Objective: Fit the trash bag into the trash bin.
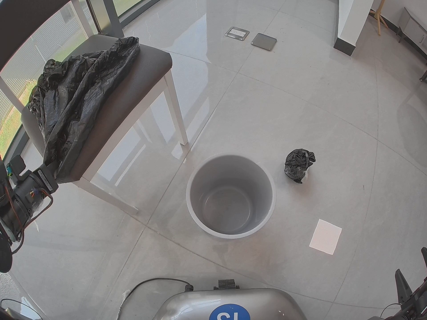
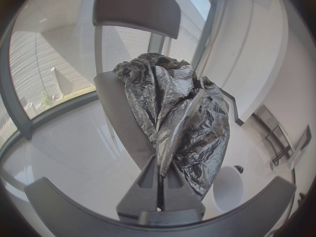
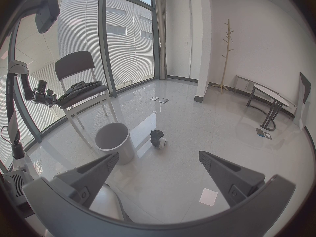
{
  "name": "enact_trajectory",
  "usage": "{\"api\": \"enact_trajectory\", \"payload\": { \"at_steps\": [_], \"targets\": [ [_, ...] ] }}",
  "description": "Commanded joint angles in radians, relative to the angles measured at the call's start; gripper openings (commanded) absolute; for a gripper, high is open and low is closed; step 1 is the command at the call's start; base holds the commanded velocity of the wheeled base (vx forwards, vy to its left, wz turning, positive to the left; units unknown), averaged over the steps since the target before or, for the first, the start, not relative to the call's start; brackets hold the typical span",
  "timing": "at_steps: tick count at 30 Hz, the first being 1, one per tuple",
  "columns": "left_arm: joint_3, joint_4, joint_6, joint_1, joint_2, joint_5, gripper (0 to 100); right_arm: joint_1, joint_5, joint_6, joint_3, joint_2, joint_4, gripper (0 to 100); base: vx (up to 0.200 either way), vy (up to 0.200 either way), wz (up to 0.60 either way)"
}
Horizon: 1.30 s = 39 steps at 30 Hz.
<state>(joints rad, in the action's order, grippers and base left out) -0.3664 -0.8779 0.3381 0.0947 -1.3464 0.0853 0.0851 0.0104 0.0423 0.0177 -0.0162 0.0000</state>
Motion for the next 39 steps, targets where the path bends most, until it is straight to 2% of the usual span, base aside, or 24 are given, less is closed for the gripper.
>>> {"api": "enact_trajectory", "payload": {
  "at_steps": [1,5,9,11,14,17,20,23,24,26,31,34,35,36,38,39],
  "targets": [
    [0.053,0.007,-0.094,-0.026,0.079,-0.002,0,0.001,0.000,-0.002,-0.016,0.016,0.000,100,0.000,0.000,0.00],
    [0.119,-0.003,-0.105,-0.049,0.202,-0.004,0,0.001,0.000,-0.006,-0.016,0.016,0.000,100,0.000,0.000,0.00],
    [0.156,0.054,-0.116,-0.075,0.309,-0.021,0,0.001,-0.004,0.001,-0.016,0.016,0.000,100,0.000,0.000,0.00],
    [0.165,0.079,-0.108,-0.082,0.345,-0.004,0,0.001,-0.021,0.008,-0.016,0.016,0.000,100,0.000,0.000,0.00],
    [0.142,0.096,-0.108,-0.102,0.372,0.028,0,0.001,-0.038,0.028,-0.016,0.016,-0.002,100,0.000,0.000,0.00],
    [0.106,0.123,-0.103,-0.105,0.366,0.028,0,0.001,-0.038,0.028,-0.016,0.016,-0.002,100,0.000,0.000,0.00],
    [0.043,0.198,-0.085,-0.104,0.369,0.021,0,0.001,-0.038,0.034,-0.016,0.016,-0.002,100,0.000,0.000,0.00],
    [-0.005,0.275,-0.093,-0.136,0.395,0.034,0,0.001,-0.038,0.027,-0.016,0.016,-0.002,100,0.000,0.000,0.00],
    [-0.082,0.370,-0.093,-0.217,0.397,0.037,0,0.001,-0.037,0.021,-0.016,0.016,-0.002,100,0.000,0.000,0.00],
    [-0.172,0.482,-0.083,-0.302,0.398,0.036,0,0.001,-0.026,0.010,-0.016,0.016,-0.002,100,0.000,0.000,0.00],
    [-0.339,0.763,-0.093,-0.394,0.389,0.042,0,0.001,-0.026,0.007,-0.012,0.016,0.008,100,0.000,0.000,0.00],
    [-0.394,0.844,-0.097,-0.429,0.383,0.031,0,0.004,-0.049,0.004,0.018,0.016,0.005,100,0.000,0.000,0.00],
    [-0.416,0.873,-0.111,-0.447,0.383,0.031,0,0.010,-0.078,-0.024,0.107,0.016,0.006,100,0.000,0.000,0.00],
    [-0.439,0.901,-0.134,-0.472,0.380,0.031,0,0.012,-0.119,-0.084,0.205,-0.070,0.017,100,0.000,0.000,0.00],
    [-0.497,0.956,-0.172,-0.521,0.360,0.036,0,0.012,-0.184,-0.156,0.237,-0.200,0.018,100,0.000,0.000,0.00],
    [-0.526,0.978,-0.182,-0.550,0.346,0.037,0,0.012,-0.198,-0.153,0.239,-0.212,0.026,100,0.000,0.000,0.00]
  ]
}}
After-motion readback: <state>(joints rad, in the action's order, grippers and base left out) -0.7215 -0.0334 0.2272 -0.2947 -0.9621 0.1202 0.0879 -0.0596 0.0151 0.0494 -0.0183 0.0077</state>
